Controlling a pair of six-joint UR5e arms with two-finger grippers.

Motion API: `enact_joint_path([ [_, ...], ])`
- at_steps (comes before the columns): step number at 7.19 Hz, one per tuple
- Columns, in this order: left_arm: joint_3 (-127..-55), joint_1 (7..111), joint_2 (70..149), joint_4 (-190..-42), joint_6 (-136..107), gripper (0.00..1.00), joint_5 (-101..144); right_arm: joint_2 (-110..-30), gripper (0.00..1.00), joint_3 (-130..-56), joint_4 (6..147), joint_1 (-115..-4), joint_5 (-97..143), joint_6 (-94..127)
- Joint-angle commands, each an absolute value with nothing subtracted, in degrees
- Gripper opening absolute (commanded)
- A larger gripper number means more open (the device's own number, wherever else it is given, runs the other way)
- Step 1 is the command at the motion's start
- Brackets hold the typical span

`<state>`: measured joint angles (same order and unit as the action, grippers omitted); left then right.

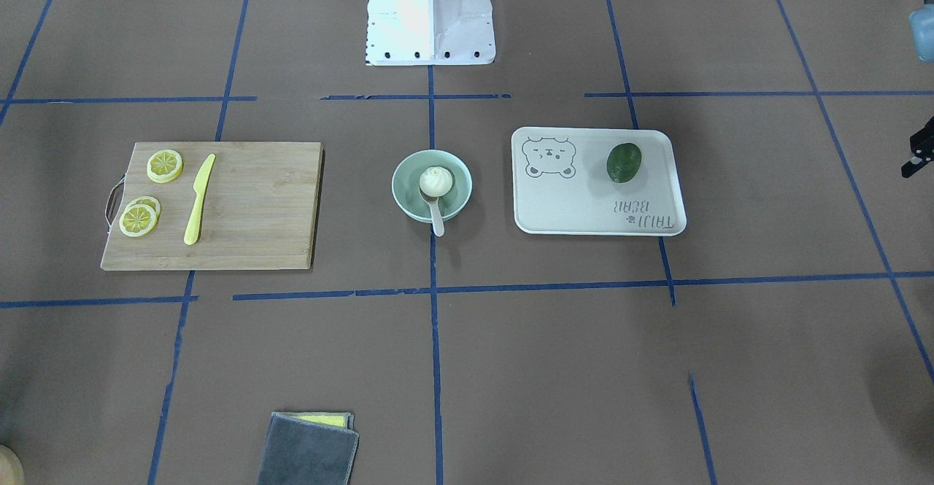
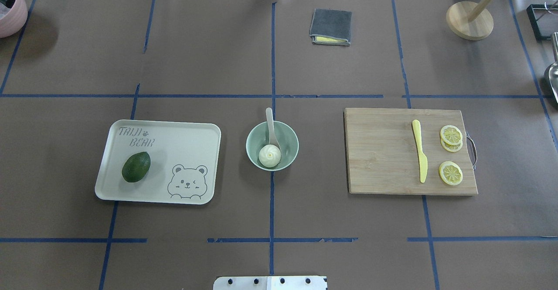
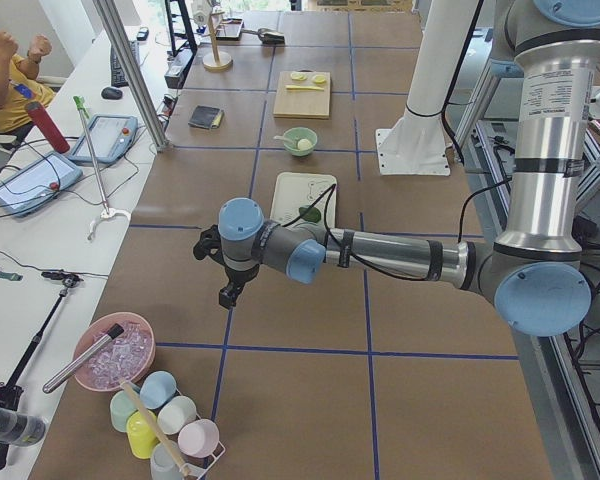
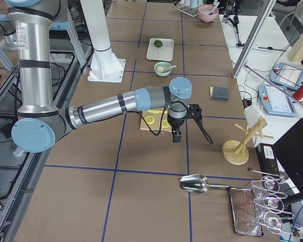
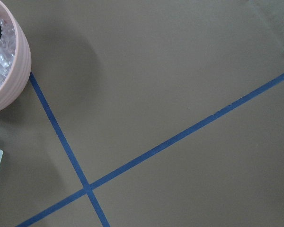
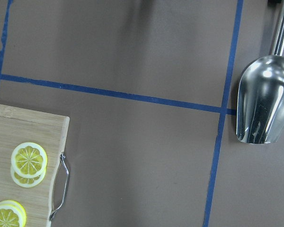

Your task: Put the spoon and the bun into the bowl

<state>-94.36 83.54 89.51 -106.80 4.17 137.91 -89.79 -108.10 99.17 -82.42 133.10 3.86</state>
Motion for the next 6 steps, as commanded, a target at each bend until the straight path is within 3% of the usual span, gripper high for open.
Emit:
enact_joint_path([
  [1, -92.6, 90.2, 87.9, -106.5, 2.3, 1.00, 141.3, -89.1, 1.00, -105.1, 99.1, -82.4, 132.8, 3.3],
  [5, -96.8, 89.8, 88.2, -106.6, -7.1, 1.00, 141.4, -88.7, 1.00, -103.5, 99.1, -82.3, 133.5, 3.5],
  [6, -96.7, 84.6, 88.2, -109.7, -10.3, 1.00, 141.3, -88.7, 1.00, -103.4, 99.1, -82.3, 134.0, 3.5],
])
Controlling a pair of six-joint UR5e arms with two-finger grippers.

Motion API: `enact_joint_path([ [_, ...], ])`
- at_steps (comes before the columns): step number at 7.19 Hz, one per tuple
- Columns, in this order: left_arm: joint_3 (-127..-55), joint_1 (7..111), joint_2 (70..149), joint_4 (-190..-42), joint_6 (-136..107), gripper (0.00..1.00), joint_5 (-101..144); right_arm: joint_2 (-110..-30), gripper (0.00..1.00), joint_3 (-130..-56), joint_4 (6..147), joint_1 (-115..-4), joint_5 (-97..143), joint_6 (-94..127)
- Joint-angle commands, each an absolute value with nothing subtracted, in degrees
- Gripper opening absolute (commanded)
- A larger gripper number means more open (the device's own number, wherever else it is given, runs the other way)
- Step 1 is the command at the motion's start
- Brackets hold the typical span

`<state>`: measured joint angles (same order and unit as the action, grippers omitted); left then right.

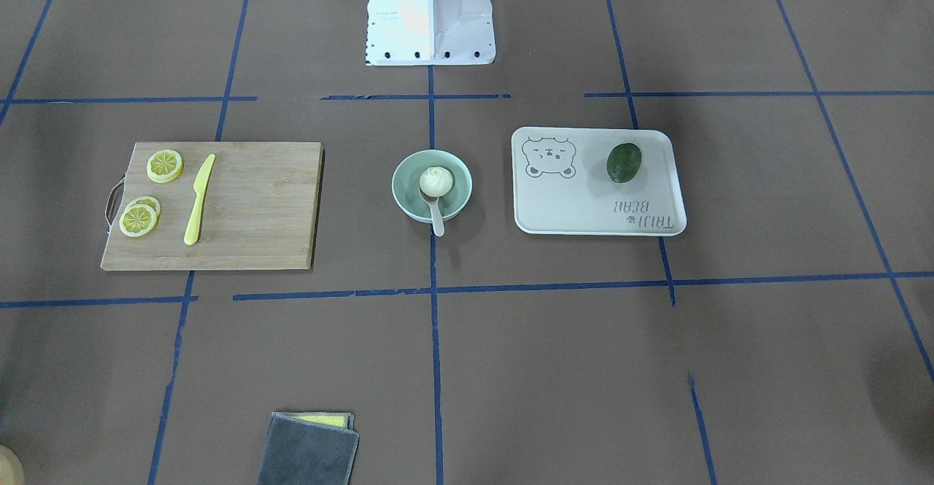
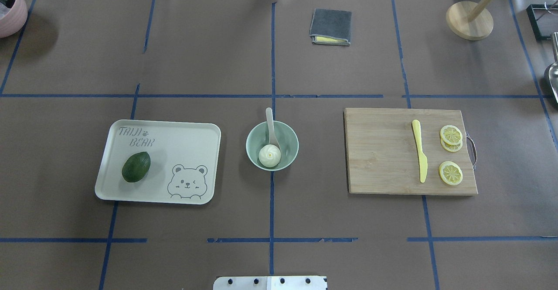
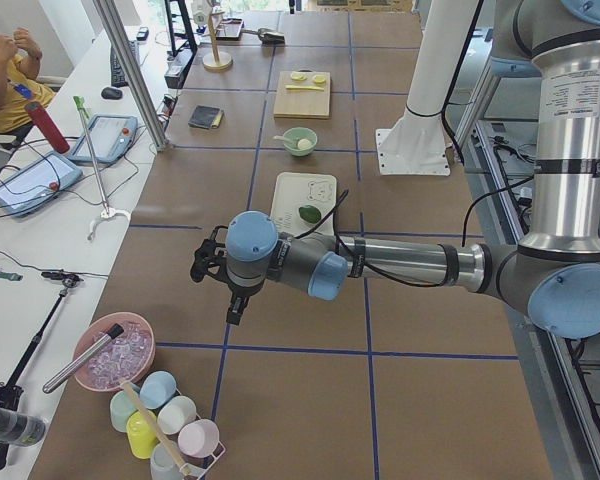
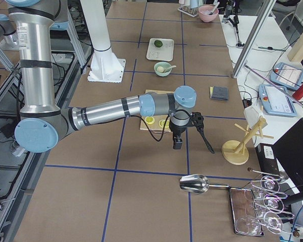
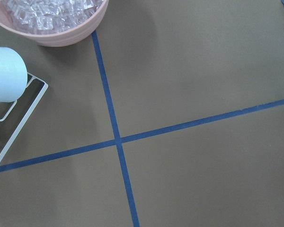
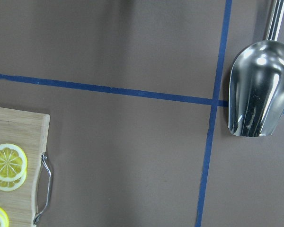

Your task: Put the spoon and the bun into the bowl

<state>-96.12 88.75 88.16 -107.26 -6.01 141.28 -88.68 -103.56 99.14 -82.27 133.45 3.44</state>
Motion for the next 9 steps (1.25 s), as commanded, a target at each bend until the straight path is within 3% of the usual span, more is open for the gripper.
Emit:
enact_joint_path([
  [1, -95.9, 82.4, 87.9, -112.6, -11.5, 1.00, 141.1, -88.7, 1.00, -103.4, 99.1, -82.3, 134.0, 3.4],
  [3, -96.3, 82.4, 87.1, -114.0, -19.1, 1.00, 137.6, -88.9, 1.00, -103.9, 99.1, -82.4, 134.8, 3.4],
  [6, -95.5, 83.0, 85.1, -117.7, -11.5, 1.00, 129.6, -89.1, 1.00, -104.1, 99.1, -82.4, 135.0, 3.4],
  [9, -101.1, 90.9, 86.6, -91.4, 1.8, 1.00, 132.1, -89.6, 1.00, -105.2, 99.1, -82.4, 136.7, 3.7],
])
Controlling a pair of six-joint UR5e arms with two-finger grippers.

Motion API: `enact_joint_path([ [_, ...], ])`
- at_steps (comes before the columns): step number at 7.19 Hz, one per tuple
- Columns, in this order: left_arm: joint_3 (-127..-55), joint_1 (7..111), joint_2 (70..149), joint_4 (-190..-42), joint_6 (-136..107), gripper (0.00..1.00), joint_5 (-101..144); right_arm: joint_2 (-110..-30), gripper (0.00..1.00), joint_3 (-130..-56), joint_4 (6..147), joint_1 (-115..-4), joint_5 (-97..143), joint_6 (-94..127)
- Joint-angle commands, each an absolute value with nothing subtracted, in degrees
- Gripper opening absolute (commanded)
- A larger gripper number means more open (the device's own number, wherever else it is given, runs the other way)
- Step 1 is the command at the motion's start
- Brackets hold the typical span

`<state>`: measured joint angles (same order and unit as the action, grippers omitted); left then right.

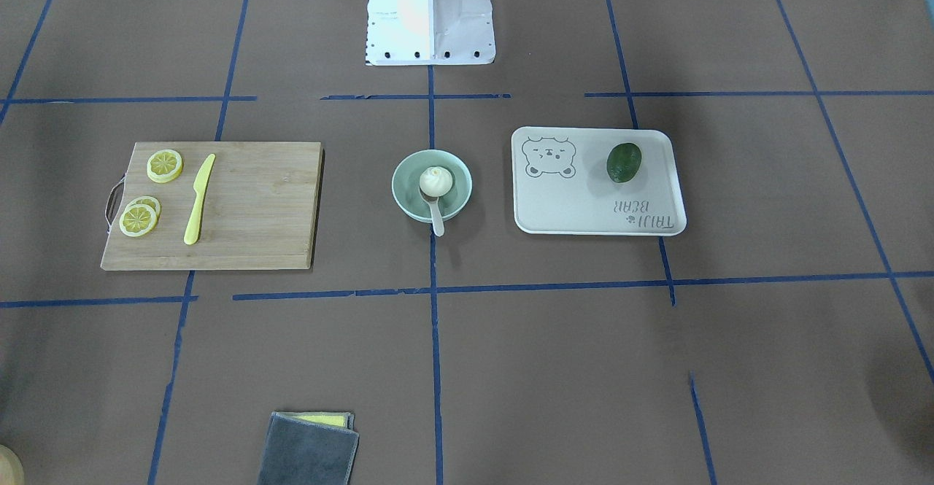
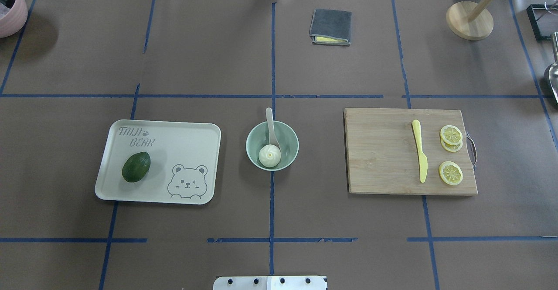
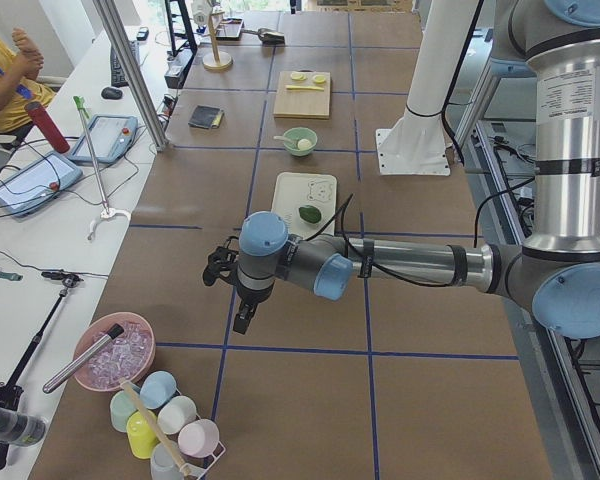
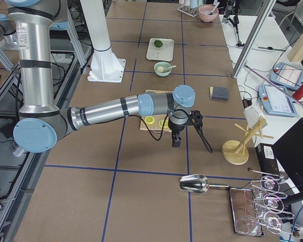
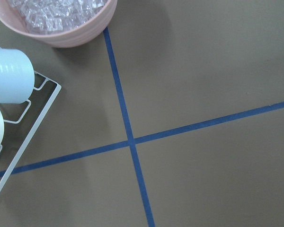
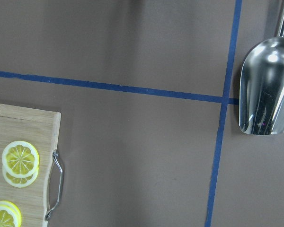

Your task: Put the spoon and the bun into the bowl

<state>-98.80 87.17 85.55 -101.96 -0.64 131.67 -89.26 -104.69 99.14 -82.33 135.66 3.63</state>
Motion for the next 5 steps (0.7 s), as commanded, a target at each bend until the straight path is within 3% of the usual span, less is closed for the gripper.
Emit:
enact_joint_path([
  [1, -101.4, 90.9, 88.7, -87.4, 1.8, 1.00, 131.8, -89.6, 1.00, -105.4, 99.1, -82.4, 136.9, 3.7],
  [5, -97.9, 90.2, 89.0, -87.6, 2.1, 1.00, 132.4, -87.7, 1.00, -106.1, 99.1, -82.4, 136.8, 3.9],
])
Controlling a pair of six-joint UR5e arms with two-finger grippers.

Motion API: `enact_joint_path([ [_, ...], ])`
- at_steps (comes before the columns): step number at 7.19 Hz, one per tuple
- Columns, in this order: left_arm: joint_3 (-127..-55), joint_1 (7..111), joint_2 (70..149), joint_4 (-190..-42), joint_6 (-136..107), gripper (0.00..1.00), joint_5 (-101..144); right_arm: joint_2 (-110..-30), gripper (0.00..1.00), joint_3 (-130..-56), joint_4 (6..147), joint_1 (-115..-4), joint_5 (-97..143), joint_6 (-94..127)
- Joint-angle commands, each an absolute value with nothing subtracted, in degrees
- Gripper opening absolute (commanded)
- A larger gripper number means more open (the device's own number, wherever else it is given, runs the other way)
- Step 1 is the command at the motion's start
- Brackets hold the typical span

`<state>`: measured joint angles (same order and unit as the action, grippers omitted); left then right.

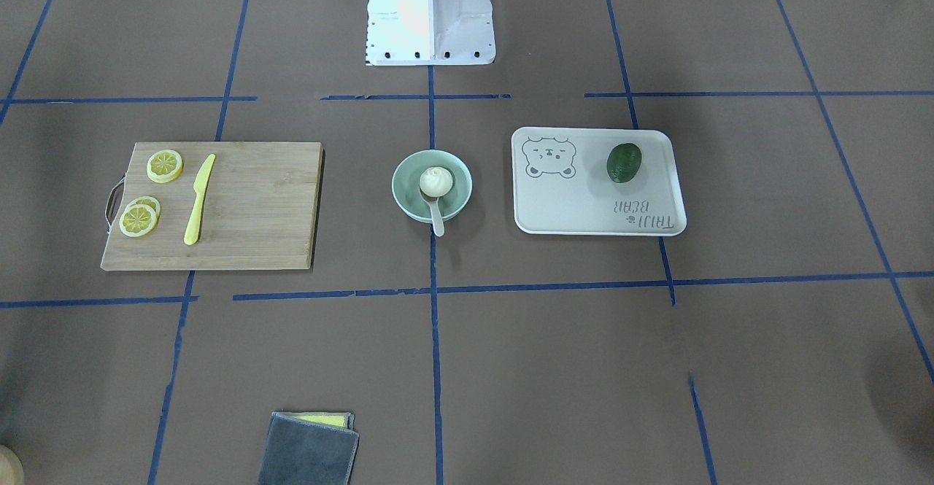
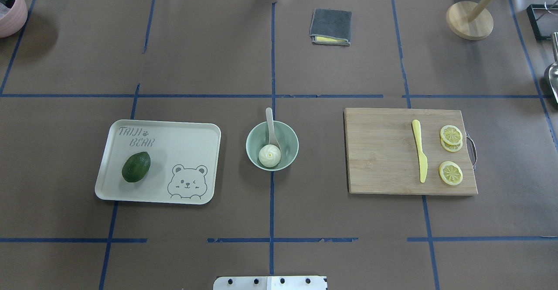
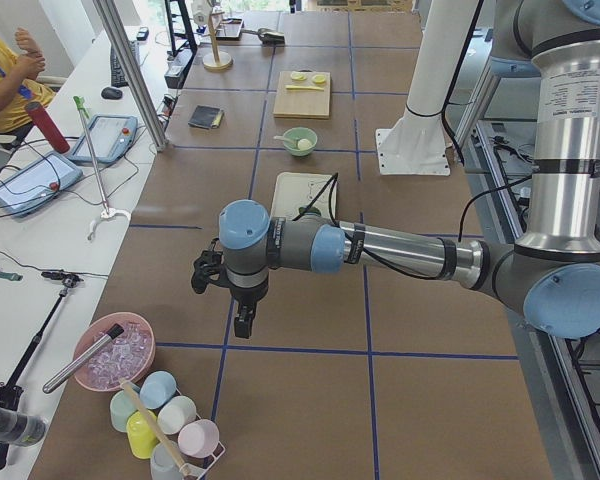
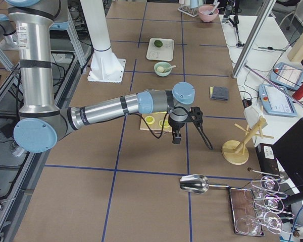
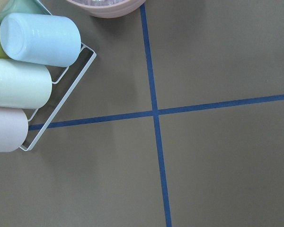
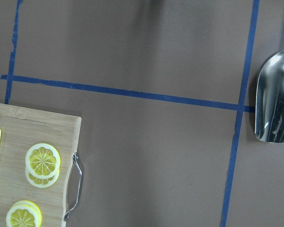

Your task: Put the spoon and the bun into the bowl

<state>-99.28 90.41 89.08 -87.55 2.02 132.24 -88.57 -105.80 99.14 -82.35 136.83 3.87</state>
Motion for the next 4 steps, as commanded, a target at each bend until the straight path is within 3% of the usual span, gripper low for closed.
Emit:
enact_joint_path([
  [1, -97.8, 90.1, 89.1, -87.6, 2.1, 1.00, 132.4, -87.6, 1.00, -106.6, 99.4, -84.1, 136.8, 3.3],
  [4, -96.2, 87.9, 89.1, -89.8, 2.0, 1.00, 132.4, -90.2, 1.00, -105.4, 99.3, -85.0, 135.9, 0.2],
])
